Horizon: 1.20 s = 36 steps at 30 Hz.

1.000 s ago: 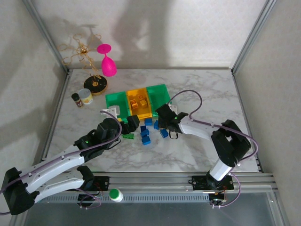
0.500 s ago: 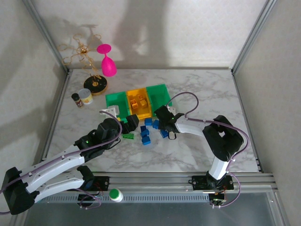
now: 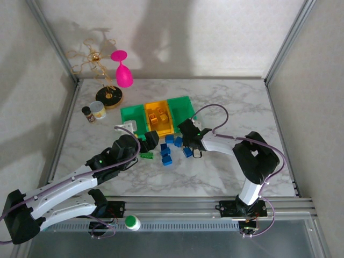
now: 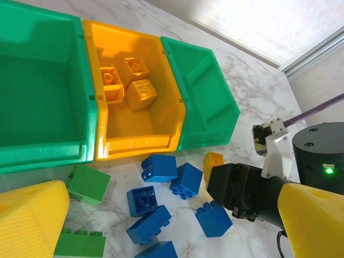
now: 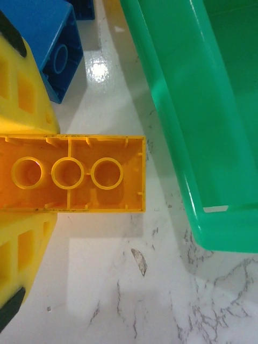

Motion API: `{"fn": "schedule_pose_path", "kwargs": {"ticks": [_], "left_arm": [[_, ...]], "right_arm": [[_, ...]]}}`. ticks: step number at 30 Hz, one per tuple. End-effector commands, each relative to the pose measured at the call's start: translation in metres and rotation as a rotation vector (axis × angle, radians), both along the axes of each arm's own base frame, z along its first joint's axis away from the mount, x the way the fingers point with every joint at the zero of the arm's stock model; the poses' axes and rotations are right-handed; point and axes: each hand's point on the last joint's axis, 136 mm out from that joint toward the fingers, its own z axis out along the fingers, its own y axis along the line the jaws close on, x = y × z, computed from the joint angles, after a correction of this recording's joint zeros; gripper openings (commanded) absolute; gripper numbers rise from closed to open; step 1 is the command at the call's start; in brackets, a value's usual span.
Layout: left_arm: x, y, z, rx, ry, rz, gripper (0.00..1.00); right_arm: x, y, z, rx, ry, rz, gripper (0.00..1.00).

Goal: Sort the legos into containers by color
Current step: Pick up the lego from the center of the table, then place the lego in the container.

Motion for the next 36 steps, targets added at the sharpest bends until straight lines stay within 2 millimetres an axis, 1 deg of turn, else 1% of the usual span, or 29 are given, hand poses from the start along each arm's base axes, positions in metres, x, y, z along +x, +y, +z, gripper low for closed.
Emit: {"fn": "schedule_pose_path", "kwargs": {"ticks": [1,4,9,11,13,16,19,22,28,32,36], "left_arm": [[0.002,0.002,0.008,0.003,-0.023,0.019,1.0],[0.003,0.003,0.012,0.008,-0.033,0.024,1.0],[0.007,0.01,0.023,0.044,-0.061,0.055,1.0],[0.008,0.015,0.027,0.057,-0.071,0.07,1.0],[0.011,0.022,0.03,0.066,-0.079,0.092,0.99],[0.013,0.032,0.035,0.072,-0.085,0.121,1.0],[0.016,0.043,0.036,0.068,-0.084,0.149,1.0],[0.018,0.055,0.034,0.066,-0.075,0.173,1.0],[0.017,0.074,0.03,0.076,-0.062,0.221,1.0],[0.016,0.081,0.027,0.062,-0.055,0.25,1.0],[0.015,0.084,0.025,0.063,-0.053,0.257,1.0]], "right_arm": [[-0.001,-0.009,0.019,-0.011,-0.031,-0.006,0.3],[0.001,-0.013,0.038,-0.016,-0.064,-0.004,0.29],[0.005,-0.005,0.07,-0.028,-0.101,0.026,0.29],[0.006,0.007,0.081,-0.02,-0.118,0.057,0.29],[0.009,0.025,0.093,-0.007,-0.143,0.097,0.29],[0.017,0.051,0.105,0.007,-0.165,0.144,0.29],[0.028,0.075,0.112,0.02,-0.193,0.187,0.29],[0.042,0.098,0.114,0.042,-0.216,0.221,0.29],[0.064,0.14,0.108,0.08,-0.227,0.288,0.3],[0.074,0.159,0.093,0.08,-0.213,0.315,0.3],[0.079,0.171,0.076,0.08,-0.192,0.341,0.3]]}}
